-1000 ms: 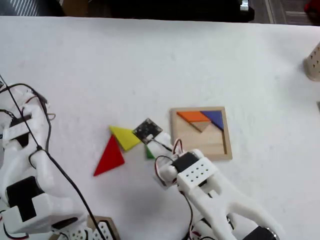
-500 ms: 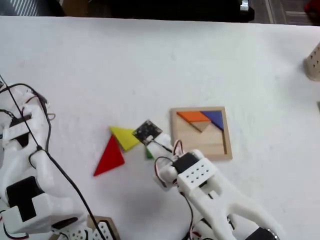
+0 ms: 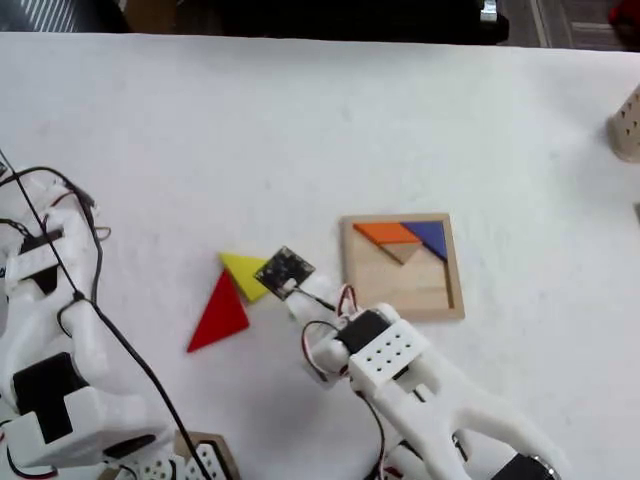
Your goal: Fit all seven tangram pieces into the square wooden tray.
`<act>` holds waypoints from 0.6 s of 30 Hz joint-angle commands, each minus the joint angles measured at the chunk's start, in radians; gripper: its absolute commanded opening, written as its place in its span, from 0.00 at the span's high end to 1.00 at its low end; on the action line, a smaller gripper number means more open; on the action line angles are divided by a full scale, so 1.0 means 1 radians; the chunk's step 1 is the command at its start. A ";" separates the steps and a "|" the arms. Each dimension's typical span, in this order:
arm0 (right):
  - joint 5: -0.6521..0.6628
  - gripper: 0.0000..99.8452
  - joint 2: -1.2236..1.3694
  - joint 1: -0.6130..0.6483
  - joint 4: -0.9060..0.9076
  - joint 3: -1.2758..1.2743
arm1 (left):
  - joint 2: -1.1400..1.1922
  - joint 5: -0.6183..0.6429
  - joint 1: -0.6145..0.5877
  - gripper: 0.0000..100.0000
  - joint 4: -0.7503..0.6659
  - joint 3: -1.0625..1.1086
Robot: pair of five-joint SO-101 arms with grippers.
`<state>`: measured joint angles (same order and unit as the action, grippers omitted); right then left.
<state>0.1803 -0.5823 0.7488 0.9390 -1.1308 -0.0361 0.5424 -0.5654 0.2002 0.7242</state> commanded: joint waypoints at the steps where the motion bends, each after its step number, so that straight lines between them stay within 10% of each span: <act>1: -0.009 0.77 -0.013 0.008 -0.019 0.008 | -0.047 0.017 0.027 0.98 -0.028 -0.023; 18: -0.009 0.77 -0.013 0.028 -0.035 0.014 | -0.047 0.017 0.027 0.98 -0.028 -0.021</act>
<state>0.1803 -0.5823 0.7748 0.9206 -1.1308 -0.0361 0.5424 -0.5654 0.2002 0.7242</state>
